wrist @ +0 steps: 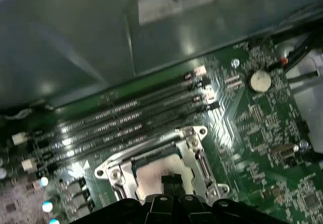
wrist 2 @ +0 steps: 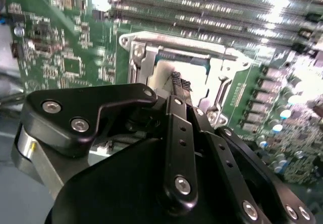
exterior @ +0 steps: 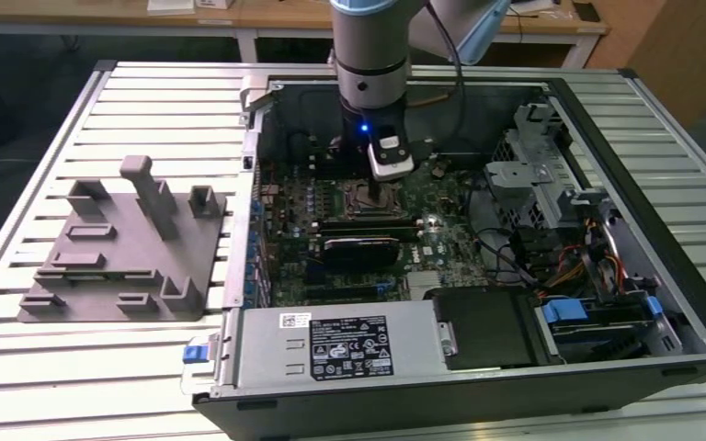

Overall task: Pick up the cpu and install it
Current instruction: 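Install the first cpu locking lever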

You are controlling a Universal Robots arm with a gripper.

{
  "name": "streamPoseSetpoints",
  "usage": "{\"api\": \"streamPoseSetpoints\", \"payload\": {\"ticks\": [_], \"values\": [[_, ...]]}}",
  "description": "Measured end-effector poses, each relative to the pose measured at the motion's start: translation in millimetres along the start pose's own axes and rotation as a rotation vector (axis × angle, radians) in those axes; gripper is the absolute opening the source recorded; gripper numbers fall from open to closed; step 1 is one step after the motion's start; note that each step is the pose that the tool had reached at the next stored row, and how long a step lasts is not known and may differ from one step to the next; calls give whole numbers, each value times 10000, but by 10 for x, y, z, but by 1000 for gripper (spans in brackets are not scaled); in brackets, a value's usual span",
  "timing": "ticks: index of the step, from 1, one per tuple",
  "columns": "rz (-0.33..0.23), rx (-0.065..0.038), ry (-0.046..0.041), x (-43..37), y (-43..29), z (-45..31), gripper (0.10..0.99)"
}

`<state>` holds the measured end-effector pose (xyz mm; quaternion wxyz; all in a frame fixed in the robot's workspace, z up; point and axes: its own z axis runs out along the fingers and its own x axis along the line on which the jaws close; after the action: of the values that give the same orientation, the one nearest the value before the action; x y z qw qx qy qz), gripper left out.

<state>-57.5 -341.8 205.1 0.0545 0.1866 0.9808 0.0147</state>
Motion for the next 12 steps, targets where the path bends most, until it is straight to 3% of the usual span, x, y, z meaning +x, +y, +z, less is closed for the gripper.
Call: {"api": "streamPoseSetpoints", "payload": {"ticks": [7,12], "values": [[-3,19,-4,-1,-2,-9,106],[-12,14,-5,-12,4,-120,106]]}}
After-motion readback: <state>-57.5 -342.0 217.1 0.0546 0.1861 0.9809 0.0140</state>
